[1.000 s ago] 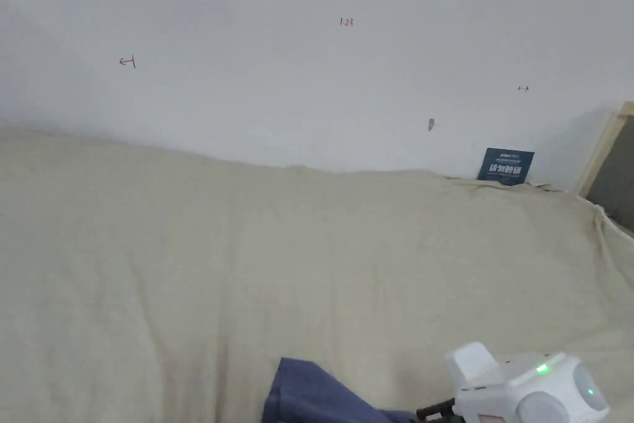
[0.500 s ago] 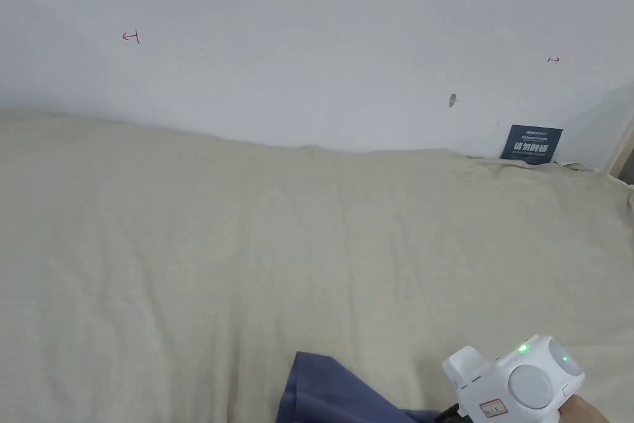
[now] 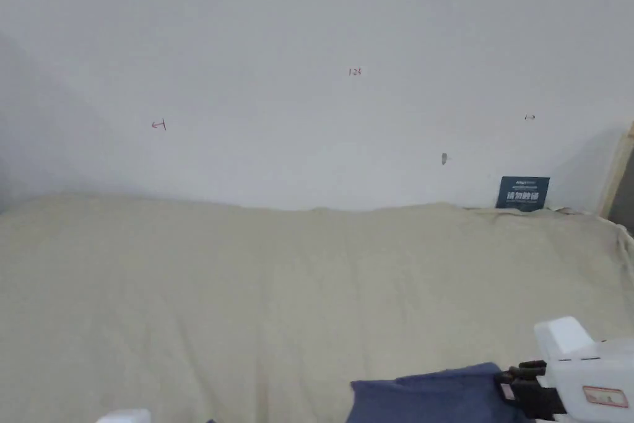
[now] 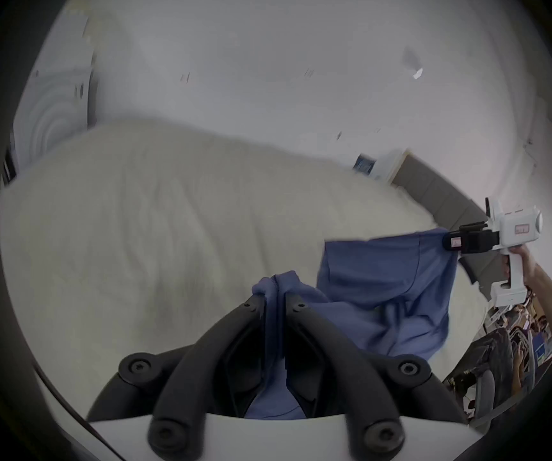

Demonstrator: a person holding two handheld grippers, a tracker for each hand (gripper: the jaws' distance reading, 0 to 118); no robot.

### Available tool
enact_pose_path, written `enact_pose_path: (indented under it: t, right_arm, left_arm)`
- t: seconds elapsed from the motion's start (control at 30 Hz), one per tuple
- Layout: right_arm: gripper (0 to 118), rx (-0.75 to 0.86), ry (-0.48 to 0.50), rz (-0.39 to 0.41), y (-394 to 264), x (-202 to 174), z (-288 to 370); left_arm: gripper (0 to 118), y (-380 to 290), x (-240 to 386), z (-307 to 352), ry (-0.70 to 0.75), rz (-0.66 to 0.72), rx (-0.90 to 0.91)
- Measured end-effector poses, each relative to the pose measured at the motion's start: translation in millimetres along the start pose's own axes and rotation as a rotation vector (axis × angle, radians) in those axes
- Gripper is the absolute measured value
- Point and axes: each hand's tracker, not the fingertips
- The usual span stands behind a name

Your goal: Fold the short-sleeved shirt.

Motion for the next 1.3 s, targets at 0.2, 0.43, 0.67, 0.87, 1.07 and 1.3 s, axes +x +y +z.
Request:
enact_pose_path:
  t: [0.2, 0.43, 0.67, 0.87, 1.07, 1.3]
  right_arm:
    - [2, 0.273, -0.158, -0.013, 47.4, -12.5, 141.6]
    - [2, 0.494, -0.304, -0.052, 99.3, -28.0, 239.1]
    - [2, 0.644, -0.391, -0.04, 153.9, -43.9, 285.5]
    - [2, 0.662, -0.388, -0.042, 175.9, -52.4, 294.7]
    - [2, 0.64, -0.394, -0.05, 177.8, -44.6, 280.0]
    - [2, 0.602, -0.41, -0.059, 192.4, -34.8, 243.3]
  left_arm:
    - [10, 91.1, 6.6, 102.9, 0.036, -0.075, 0.251]
    - [10, 181.5, 6.7, 186.8, 0.13, -0.131, 0.446]
    - [10, 236.6, 24.8, 226.1, 0.149, -0.179, 0.5]
    - [10, 250.9, 28.7, 228.4, 0.166, -0.17, 0.497]
    - [9, 248.2, 18.7, 212.9, 0.15, -0.141, 0.467]
    - [9, 256.4, 2.4, 166.8, 0.142, -0.099, 0.419]
